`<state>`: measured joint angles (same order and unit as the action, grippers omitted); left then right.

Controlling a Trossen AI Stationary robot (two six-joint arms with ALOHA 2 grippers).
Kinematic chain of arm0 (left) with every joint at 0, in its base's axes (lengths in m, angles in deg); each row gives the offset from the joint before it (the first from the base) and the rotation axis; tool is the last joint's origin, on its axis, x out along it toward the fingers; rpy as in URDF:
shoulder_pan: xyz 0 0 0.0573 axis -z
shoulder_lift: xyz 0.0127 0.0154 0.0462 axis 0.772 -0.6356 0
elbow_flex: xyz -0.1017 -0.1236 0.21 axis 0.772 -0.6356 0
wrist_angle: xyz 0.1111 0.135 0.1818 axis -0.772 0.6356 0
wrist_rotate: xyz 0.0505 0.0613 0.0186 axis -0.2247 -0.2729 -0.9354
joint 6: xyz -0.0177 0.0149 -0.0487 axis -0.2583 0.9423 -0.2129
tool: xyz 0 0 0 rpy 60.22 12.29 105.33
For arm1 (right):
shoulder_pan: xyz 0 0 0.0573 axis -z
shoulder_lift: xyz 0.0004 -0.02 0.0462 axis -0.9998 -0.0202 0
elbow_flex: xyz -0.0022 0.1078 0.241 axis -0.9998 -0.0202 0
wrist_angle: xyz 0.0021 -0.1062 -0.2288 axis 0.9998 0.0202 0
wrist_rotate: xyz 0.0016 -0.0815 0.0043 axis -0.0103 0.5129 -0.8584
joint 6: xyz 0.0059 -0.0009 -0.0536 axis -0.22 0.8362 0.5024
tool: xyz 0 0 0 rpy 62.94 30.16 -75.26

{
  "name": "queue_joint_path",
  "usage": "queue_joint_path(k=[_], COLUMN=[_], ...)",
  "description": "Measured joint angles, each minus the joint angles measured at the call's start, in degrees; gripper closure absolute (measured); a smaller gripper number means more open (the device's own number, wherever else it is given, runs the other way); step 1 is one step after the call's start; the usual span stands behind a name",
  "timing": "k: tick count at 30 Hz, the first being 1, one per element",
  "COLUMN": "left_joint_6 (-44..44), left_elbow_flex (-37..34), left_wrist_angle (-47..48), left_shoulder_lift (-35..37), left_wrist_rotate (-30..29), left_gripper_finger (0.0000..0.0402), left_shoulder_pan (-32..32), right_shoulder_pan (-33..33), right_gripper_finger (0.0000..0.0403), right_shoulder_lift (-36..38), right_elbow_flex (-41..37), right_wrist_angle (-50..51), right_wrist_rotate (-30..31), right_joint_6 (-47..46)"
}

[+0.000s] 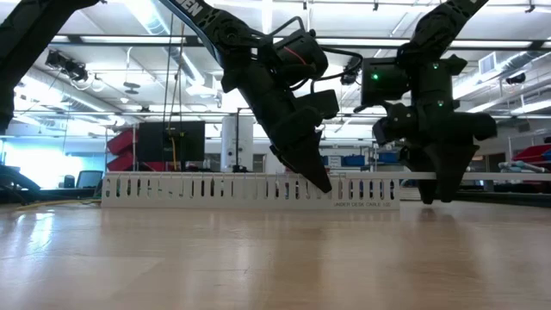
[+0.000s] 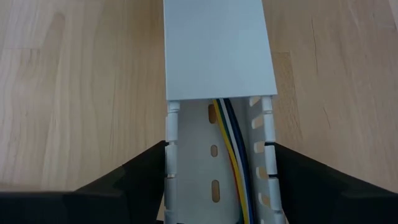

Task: Ziptie cables
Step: Close the white cable duct

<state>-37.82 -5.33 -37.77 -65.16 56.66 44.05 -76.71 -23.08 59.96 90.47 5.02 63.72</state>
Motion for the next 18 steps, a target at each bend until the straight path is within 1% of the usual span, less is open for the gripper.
queue_joint_path(k=[11, 18], left_joint_6=[0.0, 0.2], left_elbow_flex=[0.0, -0.1], left_wrist_angle=[-0.4, -0.7], left_shoulder_lift=[0.0, 0.0], left_wrist_rotate=[-0.1, -0.3], left_gripper_finger=[0.0147, 0.0147], left_shoulder_pan=[0.0, 0.0], right_shoulder_pan=[0.0, 0.0], right_gripper_finger=[0.0153, 0.019], right_shoulder_lift=[0.0, 0.0], right_elbow_flex=[-0.1, -0.1], right_wrist_angle=[-3.5, -4.1], right_wrist_rotate=[0.0, 0.2], right_joint_6=[0.0, 2.3])
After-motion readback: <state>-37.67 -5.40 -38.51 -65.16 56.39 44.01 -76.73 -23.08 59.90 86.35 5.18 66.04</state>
